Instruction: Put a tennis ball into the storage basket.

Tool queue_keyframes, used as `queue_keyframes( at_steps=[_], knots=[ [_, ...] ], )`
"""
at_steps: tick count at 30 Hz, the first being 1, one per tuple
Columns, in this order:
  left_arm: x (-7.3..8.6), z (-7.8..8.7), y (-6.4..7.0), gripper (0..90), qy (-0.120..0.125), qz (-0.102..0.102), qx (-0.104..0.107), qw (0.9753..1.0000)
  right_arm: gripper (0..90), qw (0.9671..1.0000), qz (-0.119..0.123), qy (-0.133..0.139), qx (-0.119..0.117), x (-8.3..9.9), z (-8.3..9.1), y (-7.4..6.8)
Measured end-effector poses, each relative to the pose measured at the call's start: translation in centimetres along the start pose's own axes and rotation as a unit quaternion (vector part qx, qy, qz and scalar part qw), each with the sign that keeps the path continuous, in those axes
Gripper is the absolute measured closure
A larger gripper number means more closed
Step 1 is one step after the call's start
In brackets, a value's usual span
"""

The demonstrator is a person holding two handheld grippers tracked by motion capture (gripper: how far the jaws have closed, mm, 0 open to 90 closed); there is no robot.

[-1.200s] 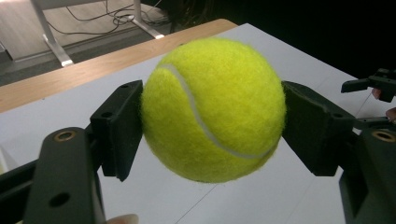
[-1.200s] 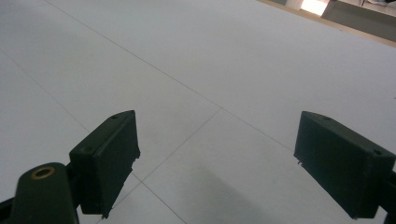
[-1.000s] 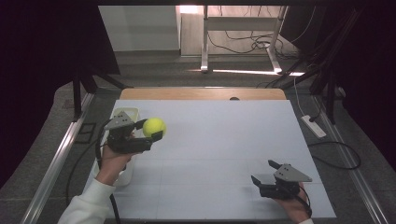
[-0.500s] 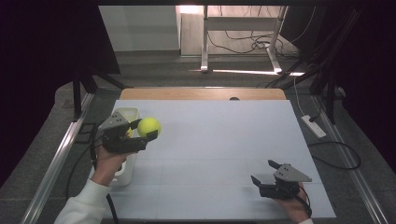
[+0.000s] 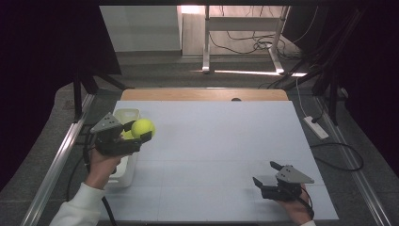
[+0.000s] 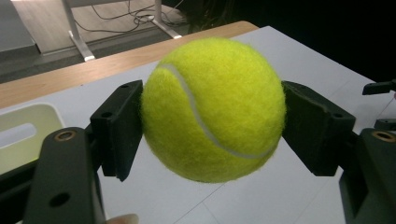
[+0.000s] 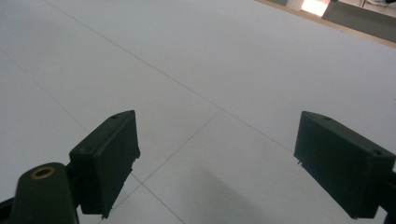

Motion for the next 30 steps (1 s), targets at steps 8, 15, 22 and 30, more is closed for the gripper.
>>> queue_keyframes(
  at_steps=[8,15,22,30],
  knots=[
    [0.7,0.7,-0.7,26.6,0.0,0.011,-0.015,0.9998,13.4,1.0,0.001,0.0,-0.002,-0.1,-0.1,-0.1],
    [1.4,1.0,-1.2,26.6,-0.01,0.012,-0.029,0.9995,13.4,1.0,0.001,-0.001,-0.001,0.0,-0.1,-0.1],
    [2.0,1.4,-2.1,26.6,-0.017,0.022,-0.042,0.9987,13.4,1.0,0.002,-0.001,0.0,0.0,0.0,-0.1],
    [2.6,1.6,-3.0,26.6,-0.03,0.027,-0.056,0.9976,13.4,1.0,0.002,-0.002,0.001,0.0,0.0,-0.1]
  ],
)
Point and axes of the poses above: each handheld gripper's, and its own axes: z roughly backward along the jaws, x roughly out of its underside, y roughly to its right, the point moved 2 cm from there along -z, roughly forward along the jaws, and after that the axes turned 9 degrees about -z, right-handed, at the moved point
